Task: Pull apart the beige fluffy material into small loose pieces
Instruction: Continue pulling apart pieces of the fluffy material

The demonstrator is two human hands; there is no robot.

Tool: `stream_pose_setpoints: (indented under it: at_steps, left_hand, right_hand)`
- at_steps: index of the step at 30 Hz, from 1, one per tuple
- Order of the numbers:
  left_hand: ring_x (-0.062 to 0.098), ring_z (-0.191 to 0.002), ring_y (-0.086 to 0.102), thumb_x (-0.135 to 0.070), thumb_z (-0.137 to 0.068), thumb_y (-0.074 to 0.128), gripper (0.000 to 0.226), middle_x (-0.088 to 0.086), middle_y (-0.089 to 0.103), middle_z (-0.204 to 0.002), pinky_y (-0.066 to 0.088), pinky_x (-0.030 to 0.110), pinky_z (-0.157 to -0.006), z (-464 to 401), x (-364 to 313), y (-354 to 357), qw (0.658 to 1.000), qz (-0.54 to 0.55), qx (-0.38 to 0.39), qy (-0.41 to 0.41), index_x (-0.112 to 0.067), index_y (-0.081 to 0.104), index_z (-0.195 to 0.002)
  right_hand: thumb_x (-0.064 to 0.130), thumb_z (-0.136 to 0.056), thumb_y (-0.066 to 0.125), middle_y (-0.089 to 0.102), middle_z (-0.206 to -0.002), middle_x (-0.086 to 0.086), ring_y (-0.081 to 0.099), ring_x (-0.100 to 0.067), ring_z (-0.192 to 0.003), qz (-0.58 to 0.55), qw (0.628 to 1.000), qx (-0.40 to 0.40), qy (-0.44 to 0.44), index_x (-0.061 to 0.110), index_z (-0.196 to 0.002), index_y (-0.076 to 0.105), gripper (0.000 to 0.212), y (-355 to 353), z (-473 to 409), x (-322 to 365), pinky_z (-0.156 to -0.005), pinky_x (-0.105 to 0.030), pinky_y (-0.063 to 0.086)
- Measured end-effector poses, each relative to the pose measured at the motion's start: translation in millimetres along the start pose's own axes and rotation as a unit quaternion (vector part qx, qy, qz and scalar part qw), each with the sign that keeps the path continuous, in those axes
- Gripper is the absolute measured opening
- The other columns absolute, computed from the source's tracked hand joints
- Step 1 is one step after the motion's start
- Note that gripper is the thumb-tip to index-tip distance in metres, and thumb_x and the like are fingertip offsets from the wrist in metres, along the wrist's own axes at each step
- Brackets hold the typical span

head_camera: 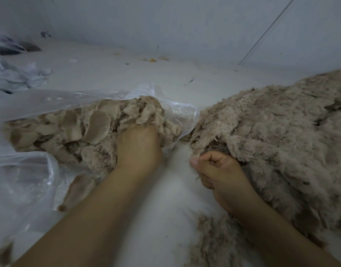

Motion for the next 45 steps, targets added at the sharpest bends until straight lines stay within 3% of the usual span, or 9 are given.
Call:
stream_pose_setpoints:
  at_steps: [4,7,10,13,22,30,35,40,45]
  left_hand:
    - [0.028,-0.066,0.055,-0.035,-0.087,0.059,0.03,0.007,0.058,-0.068,0.042,0.036,-0.056,14,-22,-10,0.986,0.124,-0.095,0.058,-0.011,0.064,-0.069]
    - [0.004,-0.066,0.055,-0.063,-0.077,0.061,0.043,-0.005,0.061,-0.072,0.043,0.025,-0.057,22,-43,-6,0.942,0.336,-0.003,0.015,-0.023,0.072,-0.09]
    - [-0.007,-0.058,0.051,-0.035,-0.077,0.08,0.026,-0.011,0.06,-0.073,0.036,0.01,-0.054,25,-53,5,0.9,0.431,0.06,-0.005,-0.021,0.074,-0.097]
    - [-0.001,-0.05,0.054,-0.007,-0.084,0.071,0.017,-0.01,0.061,-0.058,0.046,0.021,-0.053,23,-47,6,0.861,0.503,0.042,-0.06,-0.019,0.07,-0.074]
    - [0.014,-0.039,0.04,0.003,-0.085,0.061,0.027,0.005,0.05,-0.052,0.03,0.02,-0.038,32,-39,12,0.702,0.67,0.179,-0.164,-0.01,0.064,-0.062]
    - [0.008,-0.032,0.04,0.009,-0.084,0.052,0.024,0.0,0.047,-0.046,0.031,0.014,-0.035,38,-45,20,0.742,0.618,0.224,-0.131,-0.007,0.056,-0.067]
    - [0.01,-0.044,0.049,0.002,-0.086,0.066,0.028,0.0,0.058,-0.063,0.037,0.019,-0.042,39,-48,22,0.786,0.589,0.18,-0.048,-0.022,0.055,-0.094]
    - [0.013,-0.047,0.055,-0.016,-0.083,0.07,0.026,0.006,0.058,-0.061,0.042,0.024,-0.045,42,-49,17,0.771,0.618,0.153,-0.003,-0.02,0.054,-0.103]
    - [0.024,-0.056,0.055,-0.021,-0.082,0.076,0.02,0.008,0.06,-0.067,0.047,0.041,-0.052,39,-49,14,0.841,0.53,0.105,-0.012,-0.015,0.058,-0.085]
  right_hand:
    - [0.028,-0.064,0.081,0.046,-0.048,0.003,0.031,-0.003,-0.036,0.023,1.0,0.008,-0.011,0.021,-0.058,0.067,0.017,-1,0,-1,-0.037,-0.015,0.028]
    - [0.014,-0.074,0.076,0.052,-0.05,0.011,0.04,0.002,-0.039,0.058,0.996,0.04,-0.048,0.024,-0.062,0.071,0.016,2,2,0,-0.04,-0.011,0.033]
    - [-0.003,-0.08,0.065,0.06,-0.051,0.014,0.053,0.005,-0.044,0.051,0.995,0.062,-0.066,0.023,-0.069,0.075,0.03,2,2,0,-0.045,-0.006,0.039]
    - [0.018,-0.077,0.077,0.048,-0.048,0.008,0.037,0.0,-0.039,0.078,0.995,0.033,-0.046,0.02,-0.062,0.07,0.017,2,2,0,-0.04,-0.012,0.032]
    - [0.045,-0.075,0.065,0.038,-0.046,0.004,0.026,-0.007,-0.037,-0.052,0.997,-0.04,0.044,0.017,-0.06,0.061,0.032,-2,-1,4,-0.035,-0.018,0.024]
    - [0.007,-0.095,0.055,0.048,-0.052,-0.004,0.038,-0.006,-0.035,-0.117,0.988,-0.073,0.065,0.009,-0.081,0.06,0.015,-10,-4,0,-0.033,-0.017,0.034]
    - [0.003,-0.094,0.053,0.067,-0.08,-0.022,0.06,-0.03,-0.069,-0.052,0.993,-0.094,0.047,0.016,-0.081,0.073,0.028,-11,-2,-7,-0.061,-0.034,0.05]
    - [0.001,-0.091,0.057,0.069,-0.073,-0.02,0.063,-0.025,-0.056,-0.042,0.994,-0.085,0.047,0.008,-0.094,0.068,0.014,-13,-2,-8,-0.048,-0.029,0.051]
    - [-0.009,-0.089,0.057,0.063,-0.064,-0.012,0.054,-0.012,-0.046,-0.058,0.997,-0.05,0.018,0.005,-0.091,0.069,0.018,-8,-3,-6,-0.041,-0.019,0.042]
Point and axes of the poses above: each hand's wrist, its own z-axis away from the middle knuckle, its own y-axis out of the palm, x = y × z, the point moved 3 cm from there along -z, towards the middle knuckle
